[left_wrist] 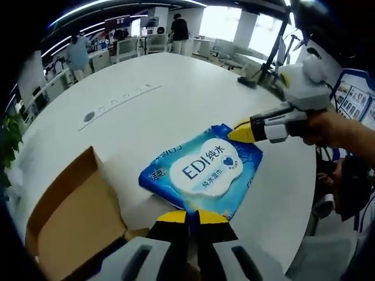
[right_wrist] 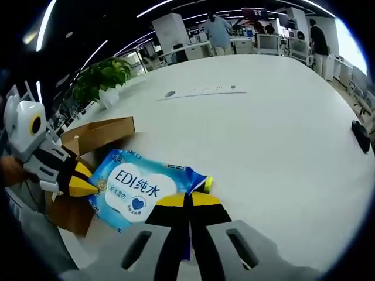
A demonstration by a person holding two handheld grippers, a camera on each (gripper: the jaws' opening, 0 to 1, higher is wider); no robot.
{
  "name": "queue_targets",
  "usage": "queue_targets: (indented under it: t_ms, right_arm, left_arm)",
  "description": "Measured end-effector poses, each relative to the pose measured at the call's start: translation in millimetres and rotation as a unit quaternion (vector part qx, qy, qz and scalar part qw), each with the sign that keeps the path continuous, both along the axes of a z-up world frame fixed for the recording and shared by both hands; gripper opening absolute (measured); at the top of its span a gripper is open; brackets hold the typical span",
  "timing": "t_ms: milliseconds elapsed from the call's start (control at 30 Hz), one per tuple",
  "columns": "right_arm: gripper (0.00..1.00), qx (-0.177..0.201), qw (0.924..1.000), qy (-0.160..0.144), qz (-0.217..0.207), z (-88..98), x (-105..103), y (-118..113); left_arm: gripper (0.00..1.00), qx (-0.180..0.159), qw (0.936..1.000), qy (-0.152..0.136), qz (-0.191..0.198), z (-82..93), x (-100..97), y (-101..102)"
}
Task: Operate the shoe box by opening the lid, removing the specified soft item, and placing it in the target area until the item is outside and the box remains undamaged.
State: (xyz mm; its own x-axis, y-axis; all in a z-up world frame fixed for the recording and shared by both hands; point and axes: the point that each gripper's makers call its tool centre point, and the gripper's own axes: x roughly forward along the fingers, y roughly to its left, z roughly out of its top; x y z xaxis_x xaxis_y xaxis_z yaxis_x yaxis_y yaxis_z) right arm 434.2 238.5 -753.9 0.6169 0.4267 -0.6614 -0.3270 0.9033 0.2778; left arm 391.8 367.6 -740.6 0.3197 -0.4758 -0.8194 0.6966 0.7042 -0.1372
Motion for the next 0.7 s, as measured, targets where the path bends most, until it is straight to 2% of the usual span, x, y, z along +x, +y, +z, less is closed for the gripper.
queue_targets:
  t_ms: [333, 500, 700]
  right_arm:
    - [0.01, 0.013, 0.9997, -0.001, -0.022, 0.0, 2.6, -2.7]
    - [0.02, 0.008, 0.9997, -0.003, -0.023, -0.5, -0.5, -4.1]
    - [0.04, 0.009, 0.9997, -0.003, -0.023, 2.0, -4.0, -5.8]
  left_arm:
    - [0.08, 0.013, 0.9998, -0.012, -0.010, 1.5, -3.0, 2.3]
    - [0.14, -0.003, 0.9998, -0.017, -0.004, 6.0, -4.5, 1.5]
    - [0.18, -0.007, 0.9996, -0.027, 0.000, 13.8, -6.8, 3.0]
